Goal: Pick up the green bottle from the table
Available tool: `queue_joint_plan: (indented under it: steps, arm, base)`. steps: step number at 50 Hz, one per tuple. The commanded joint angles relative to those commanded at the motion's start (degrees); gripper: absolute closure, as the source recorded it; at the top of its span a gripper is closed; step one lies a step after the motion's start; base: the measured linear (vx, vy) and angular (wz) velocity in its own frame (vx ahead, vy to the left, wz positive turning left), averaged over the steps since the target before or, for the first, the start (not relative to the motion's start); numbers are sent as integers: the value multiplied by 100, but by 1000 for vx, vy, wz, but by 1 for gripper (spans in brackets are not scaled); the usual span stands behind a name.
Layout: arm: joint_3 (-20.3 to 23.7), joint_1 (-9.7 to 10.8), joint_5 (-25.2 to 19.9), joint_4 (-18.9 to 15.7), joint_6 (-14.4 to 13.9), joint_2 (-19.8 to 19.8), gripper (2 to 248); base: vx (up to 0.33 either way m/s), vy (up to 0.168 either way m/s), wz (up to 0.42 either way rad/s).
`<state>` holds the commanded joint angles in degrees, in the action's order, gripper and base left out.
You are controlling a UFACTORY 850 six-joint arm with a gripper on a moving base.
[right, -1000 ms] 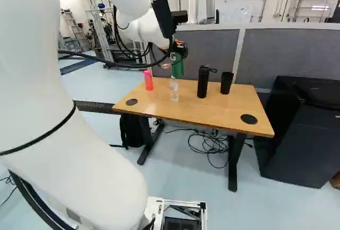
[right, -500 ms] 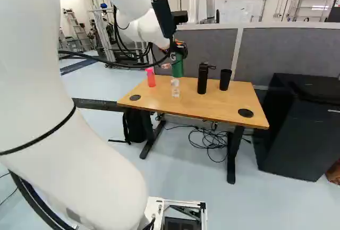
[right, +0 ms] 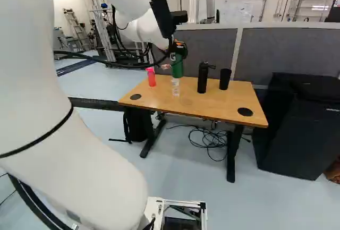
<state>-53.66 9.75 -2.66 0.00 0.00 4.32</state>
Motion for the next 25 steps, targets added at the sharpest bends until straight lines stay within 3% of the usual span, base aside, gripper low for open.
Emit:
queue_joint_plan:
  steps: [25]
  arm:
    - [309, -62, -301, 0, 0, 74, 129]
  base:
    - [0, 0, 0]
